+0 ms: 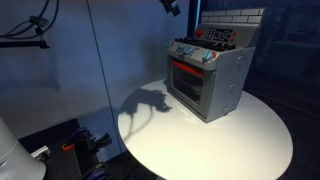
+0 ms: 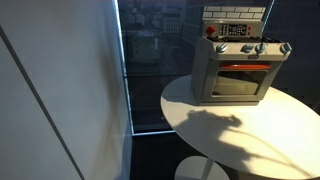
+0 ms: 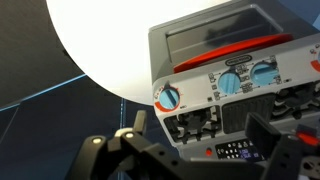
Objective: Turn the far right stove knob clockwise once
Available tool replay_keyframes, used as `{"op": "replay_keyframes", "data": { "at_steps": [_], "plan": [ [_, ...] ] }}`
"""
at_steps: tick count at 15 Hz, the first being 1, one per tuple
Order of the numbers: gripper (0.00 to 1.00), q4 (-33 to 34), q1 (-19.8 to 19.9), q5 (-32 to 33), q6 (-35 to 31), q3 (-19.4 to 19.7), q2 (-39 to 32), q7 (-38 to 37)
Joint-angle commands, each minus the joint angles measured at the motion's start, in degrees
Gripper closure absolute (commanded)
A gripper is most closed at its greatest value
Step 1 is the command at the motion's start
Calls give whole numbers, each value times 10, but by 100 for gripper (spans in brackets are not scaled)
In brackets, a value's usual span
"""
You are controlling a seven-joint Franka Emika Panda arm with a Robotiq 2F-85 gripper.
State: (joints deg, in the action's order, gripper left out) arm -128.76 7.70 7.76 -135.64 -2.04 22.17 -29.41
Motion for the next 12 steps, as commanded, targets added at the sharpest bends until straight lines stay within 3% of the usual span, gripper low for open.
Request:
{"op": "replay_keyframes", "data": {
  "at_steps": [1, 12],
  "plan": [
    [0, 15, 1, -23, 25, 19, -1, 52],
    [0, 23, 6, -40, -54, 55, -68, 100]
  ]
}}
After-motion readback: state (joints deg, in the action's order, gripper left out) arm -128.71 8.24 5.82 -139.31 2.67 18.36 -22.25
